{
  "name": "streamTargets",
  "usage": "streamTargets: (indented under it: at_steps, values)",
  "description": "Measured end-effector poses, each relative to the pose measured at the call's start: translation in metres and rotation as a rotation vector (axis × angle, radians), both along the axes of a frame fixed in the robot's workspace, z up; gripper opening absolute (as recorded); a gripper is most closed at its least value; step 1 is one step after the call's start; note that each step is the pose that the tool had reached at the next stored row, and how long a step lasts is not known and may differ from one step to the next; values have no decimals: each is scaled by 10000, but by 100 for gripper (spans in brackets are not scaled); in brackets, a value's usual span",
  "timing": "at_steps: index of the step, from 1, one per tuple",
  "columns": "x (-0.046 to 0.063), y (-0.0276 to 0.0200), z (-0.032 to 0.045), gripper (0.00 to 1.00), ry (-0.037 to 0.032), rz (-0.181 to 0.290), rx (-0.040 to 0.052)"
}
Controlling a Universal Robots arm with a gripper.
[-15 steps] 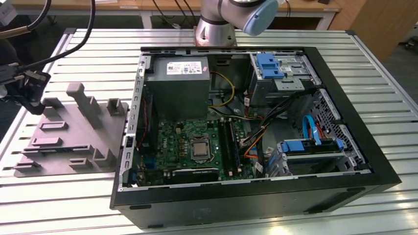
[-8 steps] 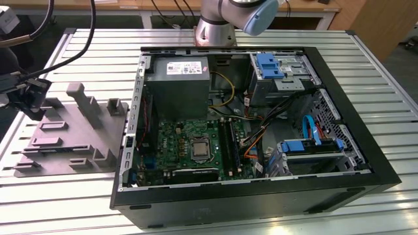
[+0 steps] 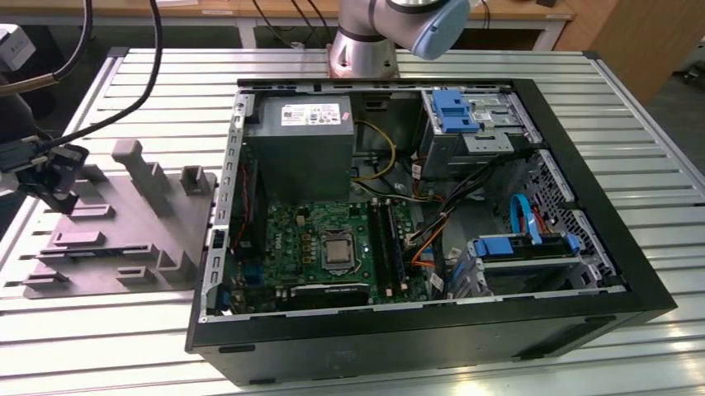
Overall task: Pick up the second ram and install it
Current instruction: 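Reach for the second ram, then pick up the second ram and move it above second insertion slot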
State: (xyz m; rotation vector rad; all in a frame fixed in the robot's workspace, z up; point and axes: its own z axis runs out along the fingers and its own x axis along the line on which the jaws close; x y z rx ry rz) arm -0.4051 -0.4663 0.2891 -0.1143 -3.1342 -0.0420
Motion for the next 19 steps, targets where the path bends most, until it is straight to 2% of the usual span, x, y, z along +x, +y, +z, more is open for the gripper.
streamTargets:
  at_steps: [4,19]
  values:
    - [-1,-21,-45,10,-2,14,1]
    - [-1,-22,-52,10,-1,23,10]
